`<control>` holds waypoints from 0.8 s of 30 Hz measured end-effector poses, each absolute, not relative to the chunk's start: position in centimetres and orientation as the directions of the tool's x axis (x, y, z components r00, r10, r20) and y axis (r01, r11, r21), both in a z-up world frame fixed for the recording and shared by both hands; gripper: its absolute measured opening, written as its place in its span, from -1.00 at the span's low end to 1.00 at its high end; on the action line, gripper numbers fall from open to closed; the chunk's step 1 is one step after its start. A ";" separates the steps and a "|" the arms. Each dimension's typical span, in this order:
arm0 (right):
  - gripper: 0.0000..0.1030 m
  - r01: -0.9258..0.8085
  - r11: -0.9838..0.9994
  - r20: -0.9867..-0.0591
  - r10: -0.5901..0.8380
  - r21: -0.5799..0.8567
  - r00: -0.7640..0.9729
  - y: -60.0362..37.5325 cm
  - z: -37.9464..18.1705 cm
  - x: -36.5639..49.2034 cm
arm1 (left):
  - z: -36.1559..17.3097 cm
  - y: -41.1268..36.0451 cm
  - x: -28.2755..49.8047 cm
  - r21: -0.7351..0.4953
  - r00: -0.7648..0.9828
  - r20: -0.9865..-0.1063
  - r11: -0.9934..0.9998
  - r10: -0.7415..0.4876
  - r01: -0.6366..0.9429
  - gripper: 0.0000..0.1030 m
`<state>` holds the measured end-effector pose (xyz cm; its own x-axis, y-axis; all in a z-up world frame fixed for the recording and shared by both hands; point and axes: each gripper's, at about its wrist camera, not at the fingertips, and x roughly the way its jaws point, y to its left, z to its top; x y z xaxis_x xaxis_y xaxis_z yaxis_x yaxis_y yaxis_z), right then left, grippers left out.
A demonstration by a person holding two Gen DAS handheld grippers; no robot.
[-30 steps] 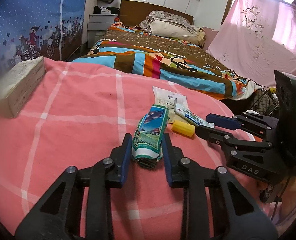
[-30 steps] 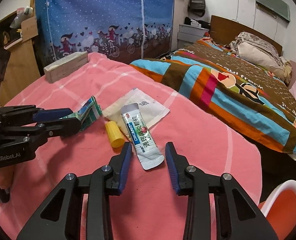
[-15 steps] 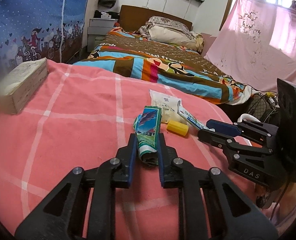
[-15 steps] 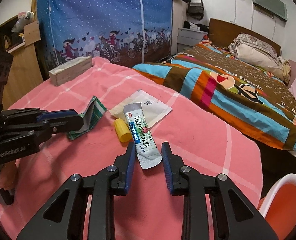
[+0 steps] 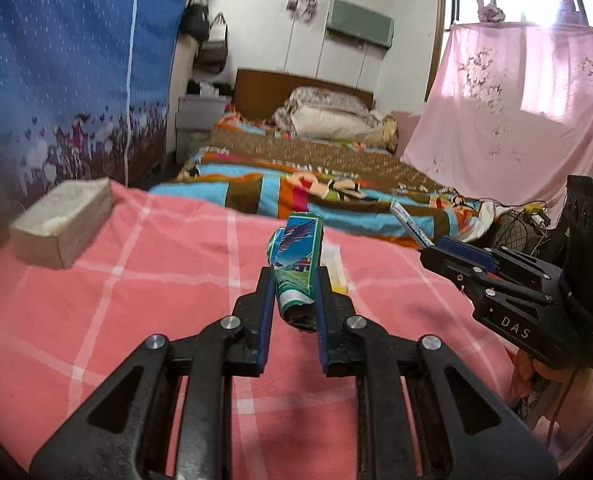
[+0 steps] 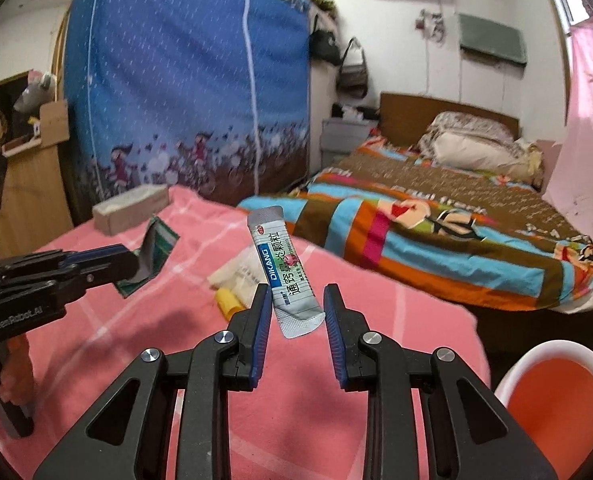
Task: Collect trash
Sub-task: 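Carry the carton and tube over the orange bucket and open both tools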
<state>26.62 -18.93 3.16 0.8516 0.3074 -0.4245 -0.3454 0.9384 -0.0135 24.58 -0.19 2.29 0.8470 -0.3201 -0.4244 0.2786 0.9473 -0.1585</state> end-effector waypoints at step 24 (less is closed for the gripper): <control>-0.52 -0.146 0.989 -0.074 0.148 0.033 0.986 -25.5 6.8 19.6 | 6.1 -7.0 20.0 -0.056 0.911 -0.166 0.926 -0.377 0.373 -0.56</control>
